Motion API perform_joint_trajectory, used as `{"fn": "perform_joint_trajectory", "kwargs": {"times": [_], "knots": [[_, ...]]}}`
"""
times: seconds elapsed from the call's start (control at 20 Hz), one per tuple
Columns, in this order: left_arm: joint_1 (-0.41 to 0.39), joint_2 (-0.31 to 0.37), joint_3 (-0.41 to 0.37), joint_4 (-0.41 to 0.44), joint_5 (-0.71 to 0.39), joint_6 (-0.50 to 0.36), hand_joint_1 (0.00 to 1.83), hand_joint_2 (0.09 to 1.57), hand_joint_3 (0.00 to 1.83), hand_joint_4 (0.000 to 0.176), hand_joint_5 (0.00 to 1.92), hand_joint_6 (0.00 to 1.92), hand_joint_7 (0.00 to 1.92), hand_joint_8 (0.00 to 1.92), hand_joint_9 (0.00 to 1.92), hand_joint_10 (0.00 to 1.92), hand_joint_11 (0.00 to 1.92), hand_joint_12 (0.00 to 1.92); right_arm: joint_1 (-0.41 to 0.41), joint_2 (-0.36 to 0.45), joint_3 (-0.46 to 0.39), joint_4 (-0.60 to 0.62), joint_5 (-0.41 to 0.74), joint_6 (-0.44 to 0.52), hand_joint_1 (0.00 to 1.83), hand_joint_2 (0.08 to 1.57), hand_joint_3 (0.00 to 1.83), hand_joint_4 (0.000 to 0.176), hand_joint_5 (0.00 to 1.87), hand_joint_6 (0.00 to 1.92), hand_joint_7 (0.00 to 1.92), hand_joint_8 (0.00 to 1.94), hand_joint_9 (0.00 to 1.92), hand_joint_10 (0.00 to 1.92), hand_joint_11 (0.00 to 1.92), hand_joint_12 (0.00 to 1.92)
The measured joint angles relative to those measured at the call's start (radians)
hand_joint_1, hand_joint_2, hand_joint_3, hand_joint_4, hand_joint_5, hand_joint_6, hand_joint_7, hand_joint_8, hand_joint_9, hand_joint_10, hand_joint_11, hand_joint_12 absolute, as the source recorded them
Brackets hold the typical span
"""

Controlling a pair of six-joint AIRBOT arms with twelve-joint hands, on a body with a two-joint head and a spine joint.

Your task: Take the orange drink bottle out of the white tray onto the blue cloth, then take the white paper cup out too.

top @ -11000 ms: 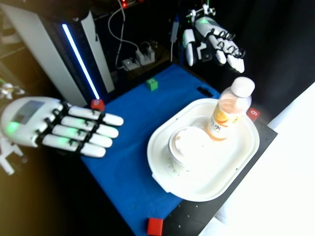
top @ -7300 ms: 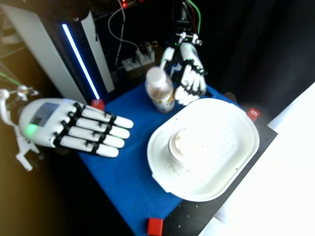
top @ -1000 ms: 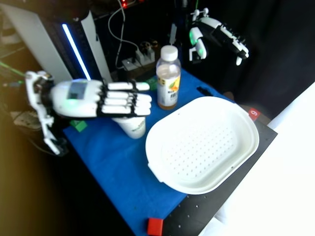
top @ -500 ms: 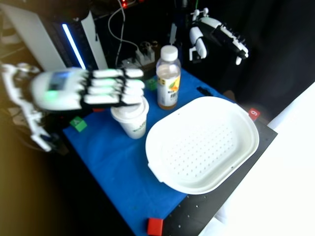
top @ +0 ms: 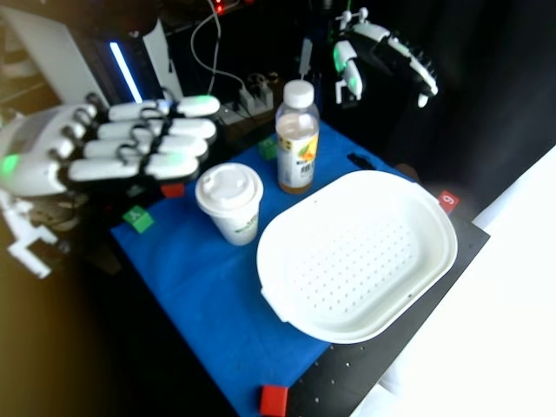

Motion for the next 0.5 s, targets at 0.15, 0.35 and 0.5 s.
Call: {"fn": "perform_joint_trajectory", "kwargs": {"times": [0.15, 0.35, 0.5], "knots": [[-0.010, 0.015, 0.000, 0.015, -0.007, 0.000, 0.68, 1.33, 0.00, 0.080, 0.11, 0.00, 0.08, 0.00, 0.11, 0.00, 0.00, 0.81, 0.000, 0.000, 0.002, 0.050, 0.016, -0.013, 0.30, 1.42, 0.03, 0.000, 0.00, 0.00, 0.00, 0.00, 0.00, 0.00, 0.00, 0.00], [-0.028, 0.018, -0.001, 0.015, -0.029, 0.004, 0.67, 1.32, 0.00, 0.132, 0.06, 0.00, 0.06, 0.00, 0.15, 0.01, 0.00, 1.08, 0.000, 0.004, 0.001, 0.093, 0.063, -0.032, 0.28, 1.45, 0.04, 0.000, 0.00, 0.00, 0.00, 0.00, 0.00, 0.00, 0.00, 0.00], [-0.047, 0.021, -0.001, 0.040, -0.032, 0.014, 0.72, 1.34, 0.00, 0.086, 0.06, 0.00, 0.05, 0.00, 0.12, 0.00, 0.00, 0.91, 0.000, 0.008, 0.001, 0.093, 0.087, -0.032, 0.21, 1.49, 0.00, 0.015, 0.00, 0.00, 0.00, 0.00, 0.00, 0.00, 0.00, 0.34]]}}
